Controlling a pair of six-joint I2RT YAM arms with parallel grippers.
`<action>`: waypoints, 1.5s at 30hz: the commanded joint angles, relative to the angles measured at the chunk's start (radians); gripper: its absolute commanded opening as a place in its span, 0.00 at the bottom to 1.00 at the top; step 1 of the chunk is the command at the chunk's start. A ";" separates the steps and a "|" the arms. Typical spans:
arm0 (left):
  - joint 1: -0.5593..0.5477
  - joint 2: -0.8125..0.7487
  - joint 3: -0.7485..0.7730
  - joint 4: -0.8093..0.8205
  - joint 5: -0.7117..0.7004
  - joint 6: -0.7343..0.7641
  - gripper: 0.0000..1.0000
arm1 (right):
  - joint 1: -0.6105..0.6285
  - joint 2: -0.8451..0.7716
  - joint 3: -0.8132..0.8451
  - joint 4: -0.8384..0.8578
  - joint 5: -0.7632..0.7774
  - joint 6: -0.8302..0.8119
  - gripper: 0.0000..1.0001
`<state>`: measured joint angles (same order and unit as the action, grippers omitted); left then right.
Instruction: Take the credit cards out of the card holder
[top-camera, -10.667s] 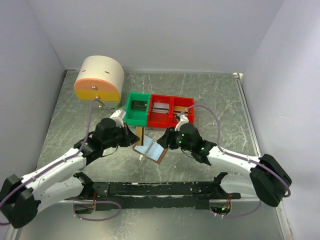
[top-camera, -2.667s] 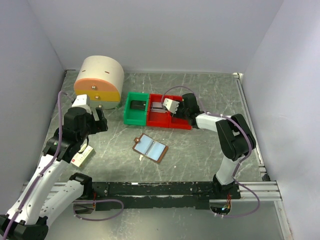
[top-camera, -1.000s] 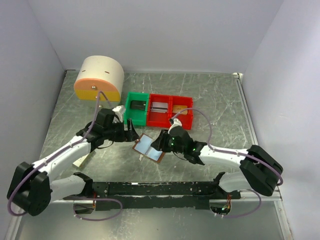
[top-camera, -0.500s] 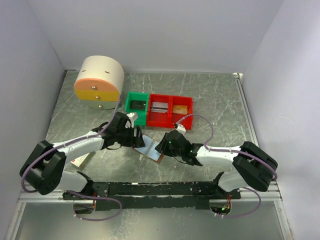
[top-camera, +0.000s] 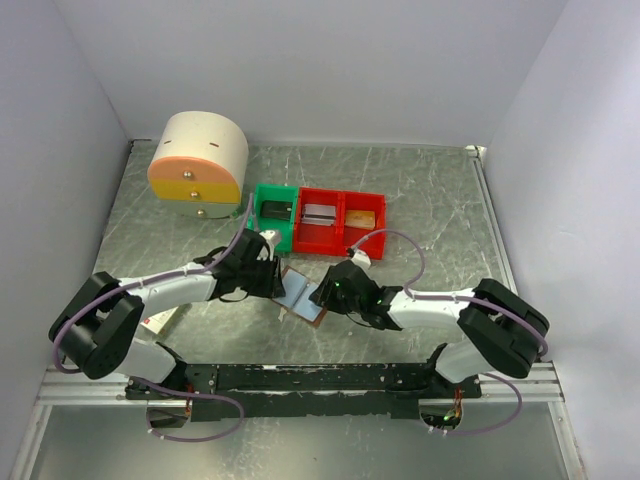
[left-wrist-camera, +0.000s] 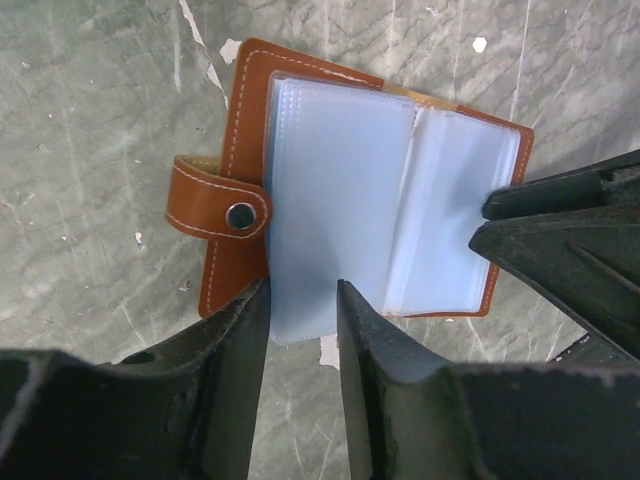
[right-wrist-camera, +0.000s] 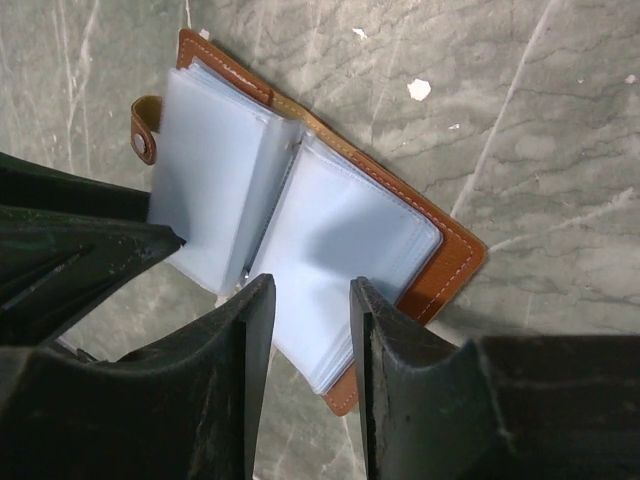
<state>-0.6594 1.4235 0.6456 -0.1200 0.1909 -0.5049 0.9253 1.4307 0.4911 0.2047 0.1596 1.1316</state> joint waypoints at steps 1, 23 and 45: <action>-0.016 -0.015 -0.018 0.022 -0.027 -0.009 0.42 | 0.005 -0.034 0.041 -0.124 0.005 -0.045 0.38; -0.029 -0.081 -0.084 0.088 0.049 -0.083 0.35 | 0.006 -0.131 -0.057 -0.166 0.031 -0.011 0.38; -0.039 -0.043 -0.084 0.097 0.082 -0.086 0.24 | 0.002 0.008 -0.067 0.148 -0.110 -0.018 0.27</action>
<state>-0.6857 1.3800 0.5575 -0.0280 0.2691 -0.5884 0.9241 1.4094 0.3813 0.3496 0.0883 1.1439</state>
